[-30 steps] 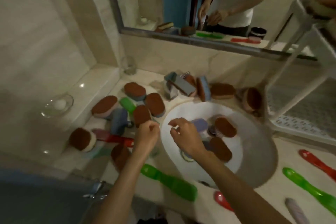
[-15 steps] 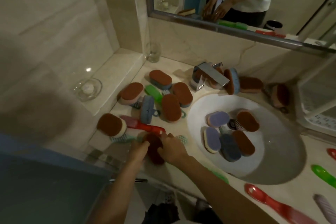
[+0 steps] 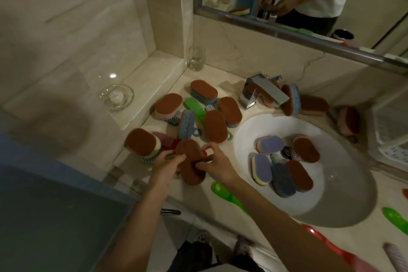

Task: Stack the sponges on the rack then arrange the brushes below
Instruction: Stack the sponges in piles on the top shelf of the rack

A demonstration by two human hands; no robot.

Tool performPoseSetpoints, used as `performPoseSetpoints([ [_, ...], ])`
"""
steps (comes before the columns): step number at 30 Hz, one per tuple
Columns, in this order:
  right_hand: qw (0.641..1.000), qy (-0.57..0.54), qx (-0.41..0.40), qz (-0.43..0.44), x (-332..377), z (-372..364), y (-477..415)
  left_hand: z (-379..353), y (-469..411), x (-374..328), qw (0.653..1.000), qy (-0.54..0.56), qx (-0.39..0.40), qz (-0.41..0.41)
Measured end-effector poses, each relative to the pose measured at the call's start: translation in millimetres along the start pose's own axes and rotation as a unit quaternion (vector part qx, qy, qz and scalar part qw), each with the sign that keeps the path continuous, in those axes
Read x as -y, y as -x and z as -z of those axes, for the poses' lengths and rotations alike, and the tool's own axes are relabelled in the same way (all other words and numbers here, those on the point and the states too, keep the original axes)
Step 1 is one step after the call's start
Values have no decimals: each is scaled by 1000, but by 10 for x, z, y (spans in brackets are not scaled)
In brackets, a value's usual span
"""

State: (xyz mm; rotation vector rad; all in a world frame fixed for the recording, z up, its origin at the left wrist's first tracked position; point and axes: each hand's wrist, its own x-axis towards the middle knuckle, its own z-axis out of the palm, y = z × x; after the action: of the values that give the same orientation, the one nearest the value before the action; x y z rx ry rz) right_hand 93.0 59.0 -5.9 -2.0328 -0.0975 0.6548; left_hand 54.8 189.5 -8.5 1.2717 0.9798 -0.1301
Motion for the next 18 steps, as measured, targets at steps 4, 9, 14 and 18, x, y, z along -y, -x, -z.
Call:
performPoseSetpoints([
  [4, 999, -13, -44, 6, 127, 43, -50, 99, -44, -64, 995, 12, -91, -47],
  [9, 997, -12, -75, 11, 274, -38, -142, 391, -273, -126, 972, 64, -223, -30],
  [14, 998, 3, -56, 20, 358, -137, -190, 499, -601, -173, 956, 227, -143, 121],
  [18, 999, 4, -47, 12, 385, -127, -226, 480, -558, -333, 958, 240, -117, 109],
])
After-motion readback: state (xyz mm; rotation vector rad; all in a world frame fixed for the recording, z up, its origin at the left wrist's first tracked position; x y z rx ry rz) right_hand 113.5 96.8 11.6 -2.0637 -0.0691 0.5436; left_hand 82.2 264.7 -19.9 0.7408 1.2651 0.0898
